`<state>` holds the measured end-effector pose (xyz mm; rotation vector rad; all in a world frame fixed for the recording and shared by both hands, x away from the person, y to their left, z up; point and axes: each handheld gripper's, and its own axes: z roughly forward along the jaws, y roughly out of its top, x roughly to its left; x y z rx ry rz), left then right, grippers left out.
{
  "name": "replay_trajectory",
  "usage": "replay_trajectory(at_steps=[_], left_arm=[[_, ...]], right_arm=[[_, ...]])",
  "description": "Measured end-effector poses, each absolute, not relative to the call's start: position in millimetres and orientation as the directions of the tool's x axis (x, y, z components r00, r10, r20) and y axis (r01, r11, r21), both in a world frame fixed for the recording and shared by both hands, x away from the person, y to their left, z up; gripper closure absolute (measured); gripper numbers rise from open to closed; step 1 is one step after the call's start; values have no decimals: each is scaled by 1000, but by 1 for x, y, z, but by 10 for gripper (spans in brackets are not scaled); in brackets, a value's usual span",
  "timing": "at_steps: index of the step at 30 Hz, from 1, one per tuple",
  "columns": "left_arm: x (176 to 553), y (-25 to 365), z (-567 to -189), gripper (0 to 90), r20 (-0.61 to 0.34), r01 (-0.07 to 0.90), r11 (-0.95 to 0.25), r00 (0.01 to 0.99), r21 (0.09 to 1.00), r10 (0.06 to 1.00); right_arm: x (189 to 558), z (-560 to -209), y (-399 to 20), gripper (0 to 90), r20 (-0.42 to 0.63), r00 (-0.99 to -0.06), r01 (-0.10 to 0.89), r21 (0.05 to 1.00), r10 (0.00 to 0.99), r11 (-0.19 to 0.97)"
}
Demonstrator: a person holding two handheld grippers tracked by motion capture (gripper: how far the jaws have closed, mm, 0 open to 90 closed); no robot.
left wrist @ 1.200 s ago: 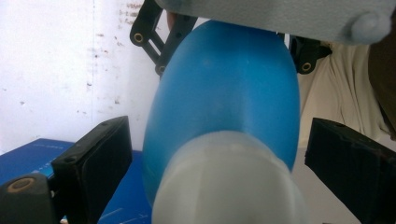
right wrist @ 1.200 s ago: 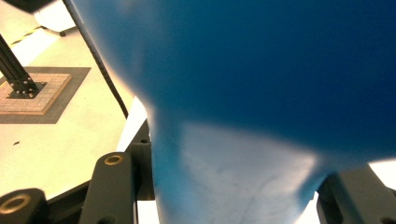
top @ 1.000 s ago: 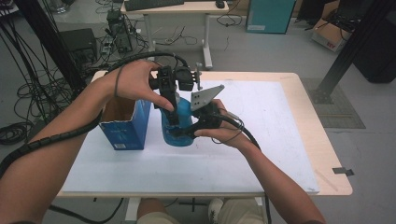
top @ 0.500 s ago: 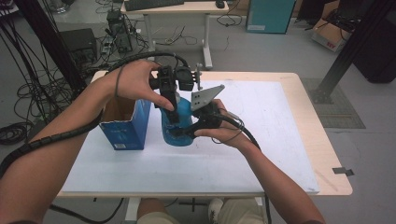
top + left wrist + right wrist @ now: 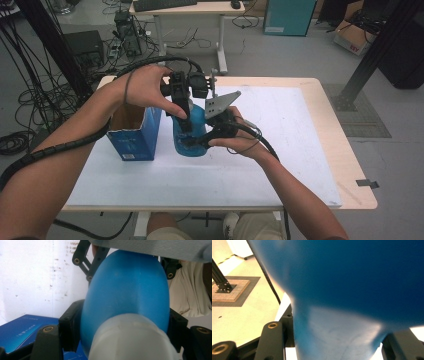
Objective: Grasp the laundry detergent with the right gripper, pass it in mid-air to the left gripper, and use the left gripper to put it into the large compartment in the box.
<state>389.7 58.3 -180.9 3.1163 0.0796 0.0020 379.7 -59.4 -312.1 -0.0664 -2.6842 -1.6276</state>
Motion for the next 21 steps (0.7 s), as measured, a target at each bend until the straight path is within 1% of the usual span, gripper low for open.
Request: replay_trajectory(at_steps=[4,6,7,8,16,21], left_arm=[[389,58,-182,350,12,49,-998,999,27,49],[390,58,-182,352,-4,50,-999,999,19,50],[389,58,-182,354,11,47,-999,999,22,47],[389,58,-182,355,-1,46,-999,999,14,46],[388,57,-183,359,18,45,-999,999,24,46],[390,57,-182,359,8,49,-999,999,17,49]], right_arm=[[380,-313,-59,437,22,-999,36,887,35,461],[380,-313,-59,437,25,-999,38,886,35,461],[380,-313,-59,437,23,-999,35,885,32,464],[380,-314,-59,437,23,-999,35,885,32,464],[381,-315,-59,437,23,-999,32,889,27,456],[381,-315,-59,436,22,-999,31,891,26,453]])
